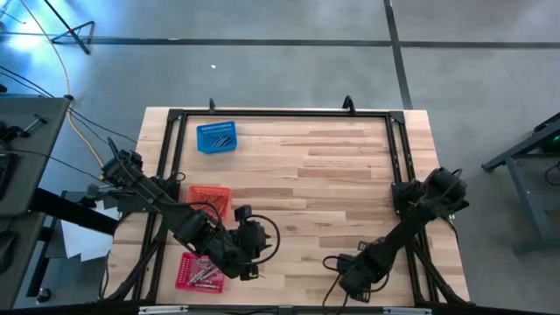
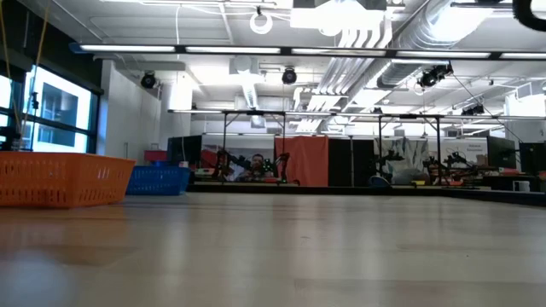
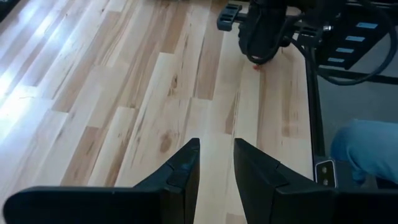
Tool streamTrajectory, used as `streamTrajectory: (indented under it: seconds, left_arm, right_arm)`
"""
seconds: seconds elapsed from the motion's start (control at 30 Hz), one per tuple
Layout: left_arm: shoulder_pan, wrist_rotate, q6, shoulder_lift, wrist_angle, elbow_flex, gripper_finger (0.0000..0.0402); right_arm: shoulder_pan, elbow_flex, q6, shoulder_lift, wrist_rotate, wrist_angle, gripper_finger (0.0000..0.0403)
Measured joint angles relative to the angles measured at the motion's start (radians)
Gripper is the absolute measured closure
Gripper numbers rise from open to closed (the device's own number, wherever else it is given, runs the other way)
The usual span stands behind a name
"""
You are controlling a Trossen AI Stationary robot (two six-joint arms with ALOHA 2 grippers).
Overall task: Sort crayons
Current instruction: Put the orange crayon into the orange bin
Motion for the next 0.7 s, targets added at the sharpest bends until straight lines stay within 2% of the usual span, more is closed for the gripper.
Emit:
streamTrajectory:
  seconds: [0.13, 0.3, 0.4, 0.57, 0.7]
  left_arm:
    - [0.000, 0.005, -0.001, 0.000, 0.000, 0.000, 0.0315]
    - [0.000, 0.006, -0.002, 0.000, 0.000, 0.000, 0.0315]
    - [-0.005, 0.006, -0.002, 0.000, 0.000, 0.000, 0.0315]
    - [-0.017, 0.008, -0.001, 0.000, -0.001, 0.000, 0.0315]
    - [-0.027, 0.008, 0.000, 0.000, -0.001, 0.000, 0.0315]
  right_arm:
    - [-0.014, 0.055, -0.071, 0.045, 0.025, -0.055, 0.0282]
    - [-0.033, 0.089, -0.073, 0.058, 0.064, -0.116, 0.0287]
    - [-0.035, 0.086, -0.068, 0.057, 0.089, -0.123, 0.0315]
    - [-0.038, 0.079, 0.020, 0.057, 0.111, -0.135, 0.0390]
    - [-0.037, 0.082, 0.059, 0.052, 0.137, -0.139, 0.0390]
